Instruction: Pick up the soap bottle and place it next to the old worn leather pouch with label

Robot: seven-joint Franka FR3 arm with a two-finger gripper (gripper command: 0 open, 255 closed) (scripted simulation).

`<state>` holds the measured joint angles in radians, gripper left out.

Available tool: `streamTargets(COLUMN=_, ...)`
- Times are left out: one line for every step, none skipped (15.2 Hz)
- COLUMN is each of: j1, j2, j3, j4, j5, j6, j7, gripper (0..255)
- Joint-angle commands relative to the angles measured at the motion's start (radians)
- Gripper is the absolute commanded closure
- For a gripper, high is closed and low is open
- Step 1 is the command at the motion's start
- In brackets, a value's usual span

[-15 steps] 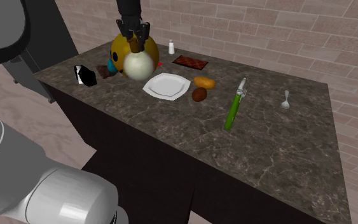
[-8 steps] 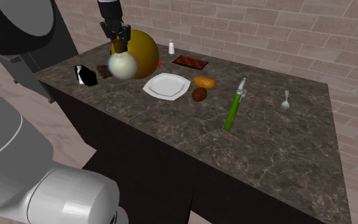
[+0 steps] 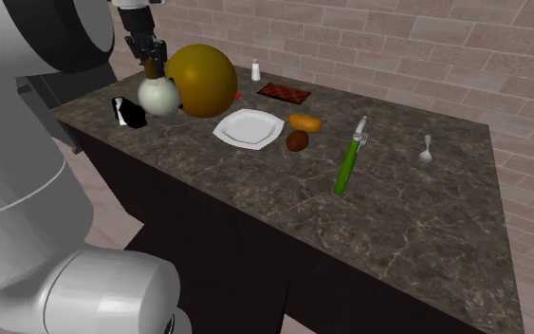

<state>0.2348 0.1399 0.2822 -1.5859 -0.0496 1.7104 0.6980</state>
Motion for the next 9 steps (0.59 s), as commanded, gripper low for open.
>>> streamTargets(j1=0.031, j2=0.058, j3=0.018, j4=0.060, j5=-0.019, j6=-0.004, j7=0.049, gripper=255)
streamTargets(j1=0.046, j2=0.087, j3=0.025, j4=0.091, j5=-0.029, j6=-0.009, j7=0.071, gripper=255)
streamTargets(j1=0.063, j2=0.117, j3=0.031, j4=0.125, j5=-0.039, j6=-0.015, j7=0.092, gripper=255)
streamTargets(j1=0.079, j2=0.148, j3=0.037, j4=0.161, j5=-0.050, j6=-0.021, j7=0.113, gripper=255)
streamTargets(j1=0.097, j2=0.181, j3=0.042, j4=0.200, j5=-0.061, j6=-0.030, j7=0.133, gripper=255)
streamTargets(j1=0.116, j2=0.215, j3=0.046, j4=0.241, j5=-0.072, j6=-0.039, j7=0.153, gripper=255)
streamTargets(j1=0.136, j2=0.251, j3=0.049, j4=0.286, j5=-0.084, j6=-0.050, j7=0.171, gripper=255)
streamTargets(j1=0.157, j2=0.288, j3=0.052, j4=0.335, j5=-0.096, j6=-0.063, j7=0.189, gripper=255)
streamTargets(j1=0.179, j2=0.327, j3=0.053, j4=0.387, j5=-0.108, j6=-0.078, j7=0.206, gripper=255)
